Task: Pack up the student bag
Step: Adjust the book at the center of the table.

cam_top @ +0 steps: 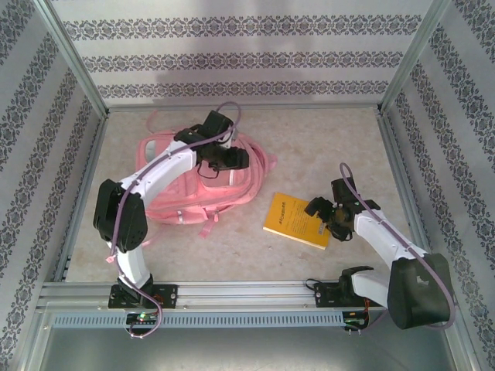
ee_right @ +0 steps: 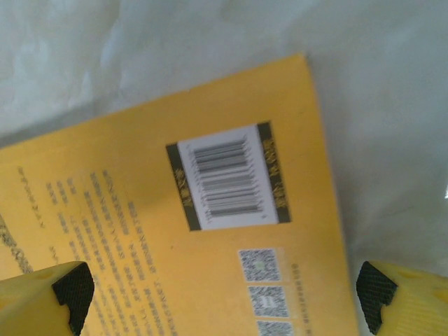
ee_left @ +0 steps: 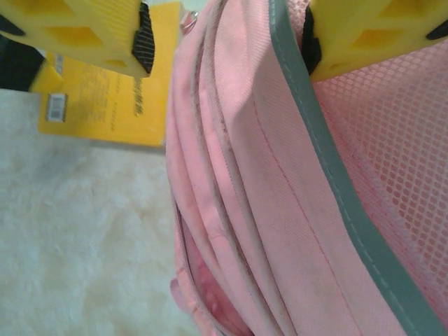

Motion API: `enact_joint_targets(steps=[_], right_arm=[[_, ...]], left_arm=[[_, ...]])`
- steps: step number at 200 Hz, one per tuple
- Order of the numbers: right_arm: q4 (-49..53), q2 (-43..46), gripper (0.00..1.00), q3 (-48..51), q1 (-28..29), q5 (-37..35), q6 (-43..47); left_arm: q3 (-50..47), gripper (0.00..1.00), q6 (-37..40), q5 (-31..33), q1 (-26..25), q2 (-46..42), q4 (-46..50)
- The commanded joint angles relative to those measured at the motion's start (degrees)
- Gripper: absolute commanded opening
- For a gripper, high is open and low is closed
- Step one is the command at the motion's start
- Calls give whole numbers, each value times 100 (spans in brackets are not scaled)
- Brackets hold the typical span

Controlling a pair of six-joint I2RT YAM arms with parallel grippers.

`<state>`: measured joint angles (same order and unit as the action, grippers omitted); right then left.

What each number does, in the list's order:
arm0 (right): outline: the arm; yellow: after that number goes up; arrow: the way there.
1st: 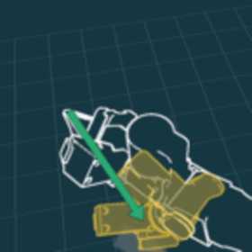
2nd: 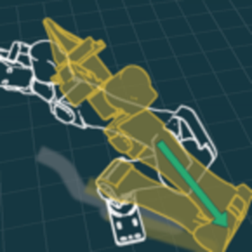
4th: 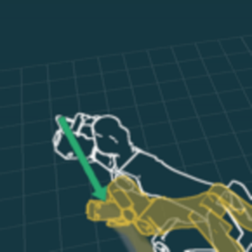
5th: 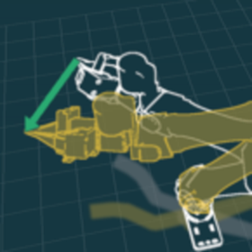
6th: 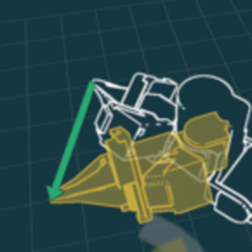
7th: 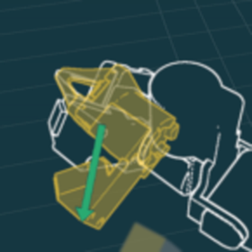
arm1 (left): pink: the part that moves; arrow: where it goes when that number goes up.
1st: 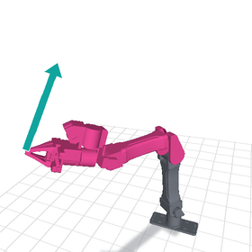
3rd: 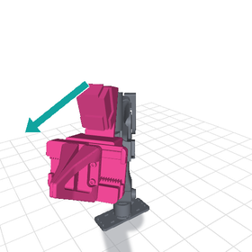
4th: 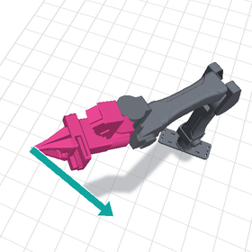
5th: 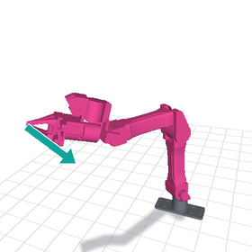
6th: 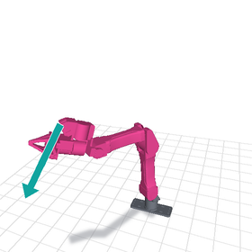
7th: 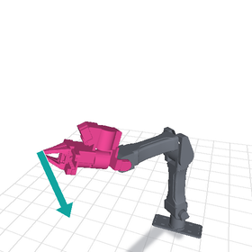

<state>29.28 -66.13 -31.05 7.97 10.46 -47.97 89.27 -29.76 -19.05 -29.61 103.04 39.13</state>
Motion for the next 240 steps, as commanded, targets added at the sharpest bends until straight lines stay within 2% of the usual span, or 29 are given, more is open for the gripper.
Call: enact_joint_targets(steps=[1, 24, 47, 77, 100, 127, 164, 183, 205, 240], right_arm=[[-566, 1, 96, 172, 270, 1022, -205], [-582, 153, 96, 73, 976, 1253, -241], [136, 407, 96, -228, 1384, 975, 66], [999, 936, 97, -536, 1264, 41, 645], [760, 959, 98, -604, 1205, 166, 769], [828, 382, 98, -1035, 1155, 242, 1072], [509, -37, 98, -1270, 1032, 190, 1119], [395, -194, 98, -1356, 918, 469, 1059], [419, -150, 98, -1347, 957, 320, 984], [434, 39, 98, -1182, 1039, 212, 860]], left_arm=[[-508, 61, -480, -534, -336, -378, -500], [-1009, 64, -702, -782, -479, -519, -797], [-1281, 65, -576, -522, -555, -680, -686], [-1205, 65, -155, 145, -542, -707, -347], [-766, 65, 238, 740, -394, -328, -64], [41, 64, 450, 1224, -39, 365, 264], [916, 63, 547, 1539, 476, 1097, 391], [1412, 63, 647, 1608, 708, 1485, 659], [1666, 64, 826, 1871, 936, 1657, 659], [1938, 63, 895, 1862, 1402, 1912, 848]])
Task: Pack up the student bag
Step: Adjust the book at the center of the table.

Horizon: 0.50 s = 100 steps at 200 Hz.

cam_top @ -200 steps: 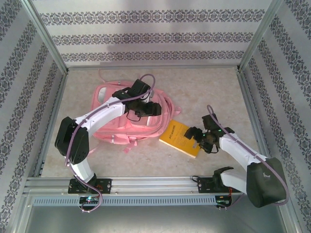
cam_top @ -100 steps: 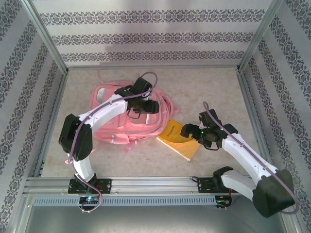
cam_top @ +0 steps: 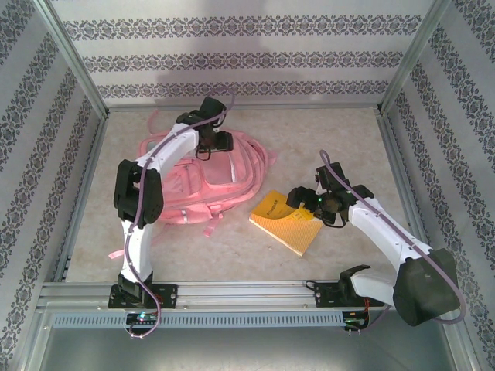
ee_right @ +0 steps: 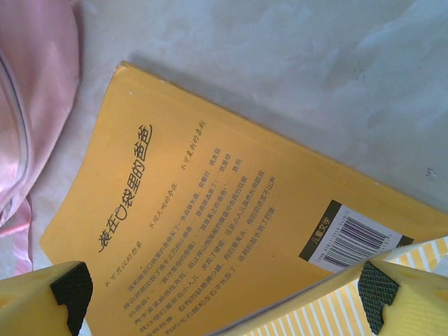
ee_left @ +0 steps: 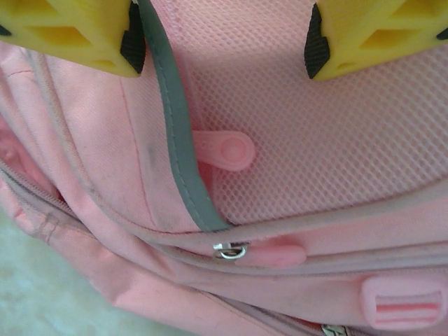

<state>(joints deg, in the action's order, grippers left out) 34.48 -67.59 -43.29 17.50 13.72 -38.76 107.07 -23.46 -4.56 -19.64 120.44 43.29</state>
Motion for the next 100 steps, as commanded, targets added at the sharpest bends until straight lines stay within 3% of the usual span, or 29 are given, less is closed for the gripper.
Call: enact_joint_targets(steps=[1, 27, 70, 100], right_arm=[[-89, 194, 98, 50, 95, -118, -65], [38, 441, 98, 167, 255, -292, -194], [313, 1097, 98, 357, 474, -900, -361], [370, 844, 98, 134, 442, -1442, -276]], left_arm=[[153, 63, 264, 421, 420, 168, 434], [-8, 63, 190, 366, 600, -181, 372], [-679, 63, -230, -391, 350, -1320, 145], [-1408, 63, -529, -762, 156, -2079, -68]])
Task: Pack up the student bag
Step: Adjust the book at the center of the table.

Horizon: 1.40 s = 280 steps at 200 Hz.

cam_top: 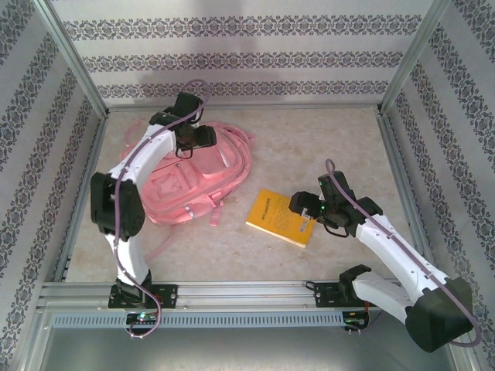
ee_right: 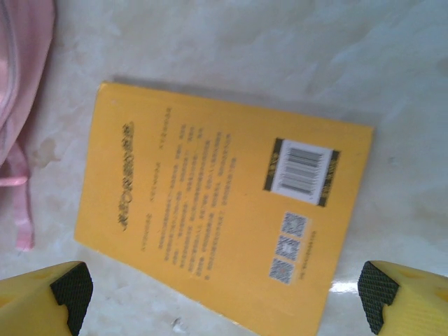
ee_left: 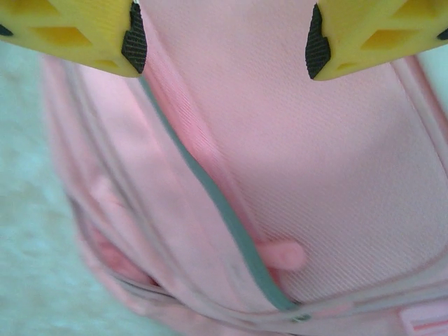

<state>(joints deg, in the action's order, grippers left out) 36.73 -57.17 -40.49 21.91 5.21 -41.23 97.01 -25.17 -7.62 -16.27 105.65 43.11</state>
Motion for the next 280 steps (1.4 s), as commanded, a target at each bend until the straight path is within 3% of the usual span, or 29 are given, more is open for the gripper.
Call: enact_joint_targets(steps=[1, 37, 58, 106, 169, 280], right_arm=[[139, -216, 98, -153, -6, -570, -23], [-794, -1494, 98, -694, -73, 85, 80], [-1038, -2451, 98, -1184, -248, 492, 155], [-1360, -3889, 98, -1812, -475, 994, 287], [-1580, -3958, 98, -1378, -484, 1305, 307], [-1823, -3105, 98, -268, -299, 2045, 202]], left_arm=[[-433, 63, -375, -489, -195, -620, -67], [-1641, 62, -793, -1055, -1138, -1356, -596], [-2691, 62, -1341, -1814, -1656, -1625, -1383], [-3856, 63, -1698, -2823, -2539, -1175, -2529], [-3692, 63, -1691, -3219, -2609, -75, -2901], [-2254, 63, -1611, -2845, -2159, 866, -2526]])
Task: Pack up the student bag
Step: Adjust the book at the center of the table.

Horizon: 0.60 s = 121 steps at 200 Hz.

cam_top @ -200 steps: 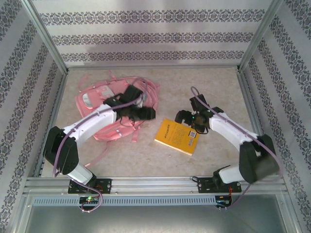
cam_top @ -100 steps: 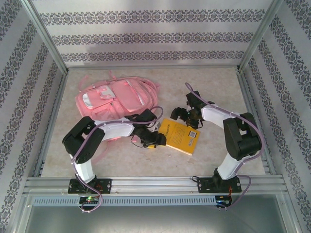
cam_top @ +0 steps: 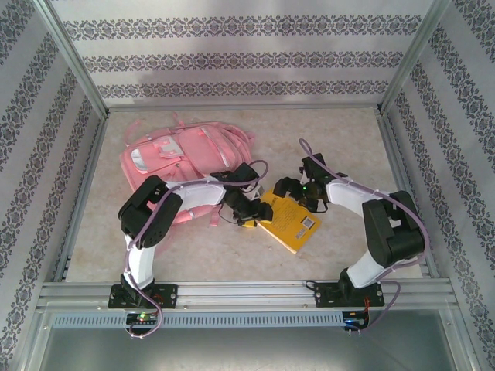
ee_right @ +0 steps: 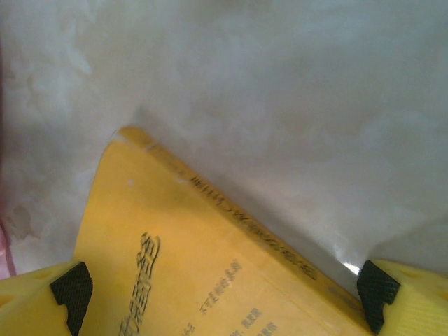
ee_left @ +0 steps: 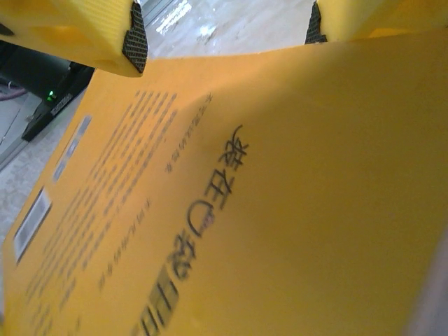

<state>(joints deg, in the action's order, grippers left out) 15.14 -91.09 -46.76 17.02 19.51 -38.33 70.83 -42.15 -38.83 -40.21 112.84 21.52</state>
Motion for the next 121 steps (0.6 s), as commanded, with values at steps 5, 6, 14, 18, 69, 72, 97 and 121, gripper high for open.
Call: enact_joint_targets(steps=[5, 6, 14, 18, 69, 72, 97, 121], right_arm=[[308, 359, 98, 413, 220, 647, -123], [307, 375, 98, 422, 226, 653, -132], [296, 475, 98, 501, 256, 685, -185], [296, 525, 98, 529, 263, 690, -219], [-520, 987, 93, 1156, 156, 927, -1013], [-569, 976, 93, 1174, 153, 951, -1043], [-802, 834, 88, 1196, 141, 1134, -1125], [-781, 706, 87, 1169, 127, 1017, -1086]], left_arm=[[408, 63, 64, 256, 262, 179, -373], [416, 63, 61, 250, 269, 187, -375], [464, 63, 17, 215, 293, 248, -414], [475, 63, -11, 188, 302, 270, -447], [229, 61, -531, -252, 302, 405, -1122], [207, 60, -557, -274, 301, 391, -1161], [86, 58, -770, -463, 298, 263, -1440], [-135, 56, -1193, -692, 296, 107, -1978]])
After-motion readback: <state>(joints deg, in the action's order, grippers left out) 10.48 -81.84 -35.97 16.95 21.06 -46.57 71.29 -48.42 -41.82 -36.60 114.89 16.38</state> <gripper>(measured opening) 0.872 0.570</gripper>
